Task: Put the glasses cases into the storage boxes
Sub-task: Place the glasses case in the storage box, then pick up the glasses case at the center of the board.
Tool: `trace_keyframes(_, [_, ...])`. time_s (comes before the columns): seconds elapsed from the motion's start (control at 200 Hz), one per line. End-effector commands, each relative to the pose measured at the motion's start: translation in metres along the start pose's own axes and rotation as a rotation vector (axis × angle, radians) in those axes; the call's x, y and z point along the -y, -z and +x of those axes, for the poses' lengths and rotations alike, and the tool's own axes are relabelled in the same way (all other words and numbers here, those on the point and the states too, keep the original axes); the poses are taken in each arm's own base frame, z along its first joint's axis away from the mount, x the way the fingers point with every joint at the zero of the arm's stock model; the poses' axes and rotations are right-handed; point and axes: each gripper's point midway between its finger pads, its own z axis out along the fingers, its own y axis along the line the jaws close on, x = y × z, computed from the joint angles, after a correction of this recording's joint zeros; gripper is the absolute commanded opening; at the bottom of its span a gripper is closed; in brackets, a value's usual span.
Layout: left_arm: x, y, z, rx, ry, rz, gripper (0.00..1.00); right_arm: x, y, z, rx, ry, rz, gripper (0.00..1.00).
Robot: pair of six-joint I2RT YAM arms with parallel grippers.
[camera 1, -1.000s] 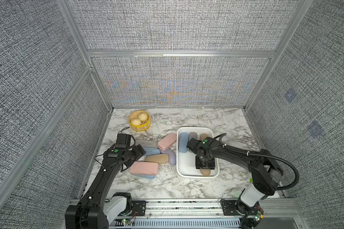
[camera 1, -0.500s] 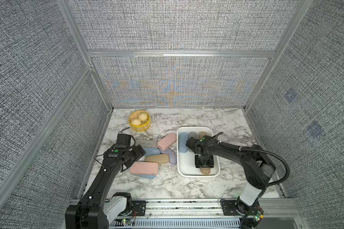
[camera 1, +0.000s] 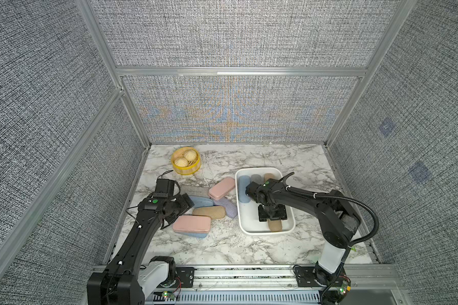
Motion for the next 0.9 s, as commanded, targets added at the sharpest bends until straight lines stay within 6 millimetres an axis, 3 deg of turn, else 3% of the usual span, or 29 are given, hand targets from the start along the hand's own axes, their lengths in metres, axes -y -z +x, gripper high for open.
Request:
trace_keyframes(0.0, [-0.003, 0.001, -0.001, 0.010, -0.017, -0.017, 0.88, 0.020, 0.006, 0.000, 0.023, 0.007, 0.095, 0.75])
trace_keyframes(0.36, [-0.004, 0.003, -0.001, 0.012, -0.024, -0.020, 0.88, 0.029, 0.014, -0.002, 0.055, 0.022, 0.151, 0.79])
trace_keyframes(0.54, [-0.003, 0.004, -0.001, 0.011, -0.029, -0.020, 0.88, -0.013, 0.034, -0.008, 0.166, 0.117, 0.031, 0.87])
trace_keyframes(0.895, [-0.008, 0.006, -0.002, 0.015, -0.032, -0.054, 0.88, 0.001, 0.007, -0.020, 0.145, 0.122, 0.249, 0.86])
